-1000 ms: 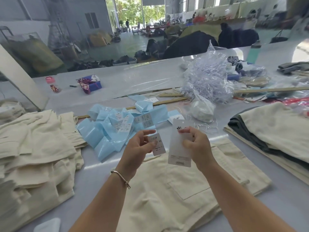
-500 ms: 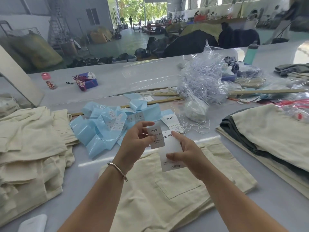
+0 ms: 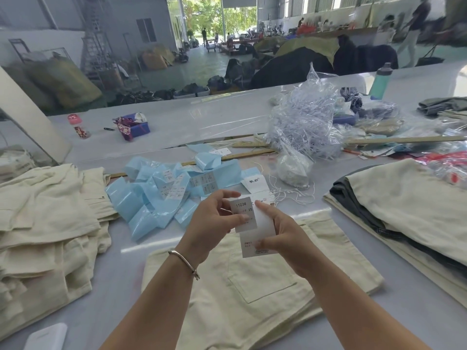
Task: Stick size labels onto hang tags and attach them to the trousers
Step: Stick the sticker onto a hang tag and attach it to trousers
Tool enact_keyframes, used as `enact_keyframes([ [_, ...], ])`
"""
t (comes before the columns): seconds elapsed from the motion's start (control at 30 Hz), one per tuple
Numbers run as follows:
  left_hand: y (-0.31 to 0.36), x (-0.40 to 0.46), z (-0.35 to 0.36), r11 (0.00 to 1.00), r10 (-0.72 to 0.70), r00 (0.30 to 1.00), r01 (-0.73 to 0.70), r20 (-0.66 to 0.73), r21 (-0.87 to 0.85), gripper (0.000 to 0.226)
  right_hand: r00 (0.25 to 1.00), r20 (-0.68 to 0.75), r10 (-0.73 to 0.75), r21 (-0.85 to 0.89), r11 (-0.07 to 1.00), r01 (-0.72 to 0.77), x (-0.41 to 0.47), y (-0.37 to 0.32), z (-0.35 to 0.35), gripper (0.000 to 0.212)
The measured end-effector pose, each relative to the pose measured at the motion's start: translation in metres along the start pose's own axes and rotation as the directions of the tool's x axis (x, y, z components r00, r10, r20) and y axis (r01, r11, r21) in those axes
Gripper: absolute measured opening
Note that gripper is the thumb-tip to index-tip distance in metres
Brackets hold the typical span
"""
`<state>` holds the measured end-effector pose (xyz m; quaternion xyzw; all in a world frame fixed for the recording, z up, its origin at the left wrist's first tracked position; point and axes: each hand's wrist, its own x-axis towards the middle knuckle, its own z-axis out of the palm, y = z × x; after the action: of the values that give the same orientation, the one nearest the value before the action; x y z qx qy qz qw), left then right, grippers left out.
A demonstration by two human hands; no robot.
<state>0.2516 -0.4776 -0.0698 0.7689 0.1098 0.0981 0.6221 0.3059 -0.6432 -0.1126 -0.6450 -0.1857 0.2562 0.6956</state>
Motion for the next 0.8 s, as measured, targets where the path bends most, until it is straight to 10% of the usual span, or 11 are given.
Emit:
enact_keyframes([
  [0.8, -0.014, -0.010, 0.031, 0.817, 0.408, 0.912, -0.385, 0.041, 0.429, 0.055, 0.977, 0.118, -0.180, 0.074, 0.982, 0.172, -0.016, -0.005, 0.000, 0.068],
])
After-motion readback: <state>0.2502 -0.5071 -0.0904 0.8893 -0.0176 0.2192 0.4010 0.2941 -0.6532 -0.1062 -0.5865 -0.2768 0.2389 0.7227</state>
